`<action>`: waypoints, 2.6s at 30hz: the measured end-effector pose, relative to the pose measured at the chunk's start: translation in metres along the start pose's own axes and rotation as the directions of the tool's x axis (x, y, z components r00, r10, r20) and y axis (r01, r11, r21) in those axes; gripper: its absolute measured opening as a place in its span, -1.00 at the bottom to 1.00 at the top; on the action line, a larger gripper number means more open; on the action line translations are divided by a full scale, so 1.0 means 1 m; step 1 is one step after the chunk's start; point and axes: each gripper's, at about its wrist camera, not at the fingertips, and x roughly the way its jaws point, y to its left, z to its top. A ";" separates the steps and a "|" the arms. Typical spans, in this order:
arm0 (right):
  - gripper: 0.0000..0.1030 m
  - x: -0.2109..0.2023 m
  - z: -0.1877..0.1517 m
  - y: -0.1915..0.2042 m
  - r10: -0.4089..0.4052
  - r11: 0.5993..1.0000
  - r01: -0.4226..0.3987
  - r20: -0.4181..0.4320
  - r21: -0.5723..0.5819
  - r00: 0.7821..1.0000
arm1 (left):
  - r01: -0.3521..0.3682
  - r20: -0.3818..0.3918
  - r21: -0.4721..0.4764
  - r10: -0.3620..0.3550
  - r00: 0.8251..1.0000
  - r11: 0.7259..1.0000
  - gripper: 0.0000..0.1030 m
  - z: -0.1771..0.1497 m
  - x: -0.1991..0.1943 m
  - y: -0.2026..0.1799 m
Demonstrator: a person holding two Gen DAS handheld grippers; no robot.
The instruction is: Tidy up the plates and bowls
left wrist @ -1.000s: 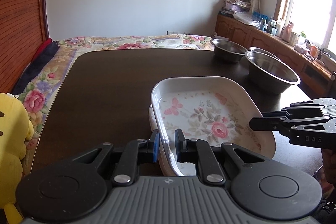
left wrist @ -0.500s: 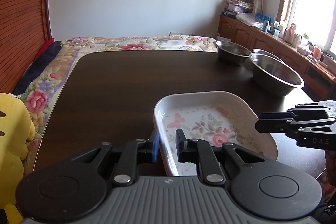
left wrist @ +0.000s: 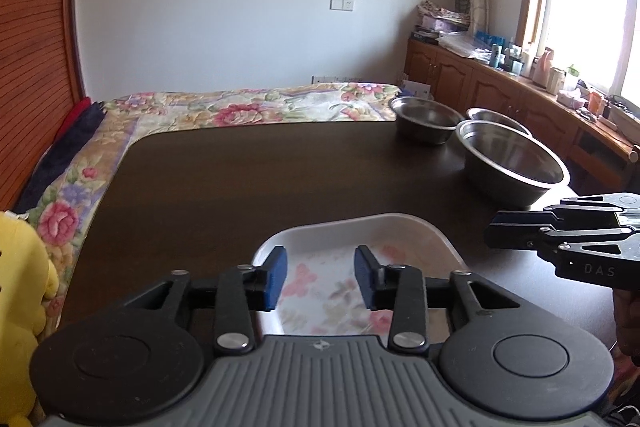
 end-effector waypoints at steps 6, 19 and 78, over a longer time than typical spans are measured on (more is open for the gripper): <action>-0.61 -0.012 0.004 -0.024 -0.033 0.999 0.031 0.039 0.036 0.999 | 0.032 0.005 0.025 -0.032 0.999 0.999 -0.13 0.012 0.014 -0.021; -0.61 -0.044 0.013 -0.085 -0.166 0.984 0.156 0.126 0.082 0.978 | 0.095 0.008 0.115 -0.097 0.995 0.989 0.03 0.043 0.046 -0.081; -0.40 -0.012 0.002 -0.201 -0.222 0.950 0.215 0.006 0.228 0.975 | 0.174 -0.125 0.118 -0.159 0.979 0.978 -0.35 0.079 0.157 -0.157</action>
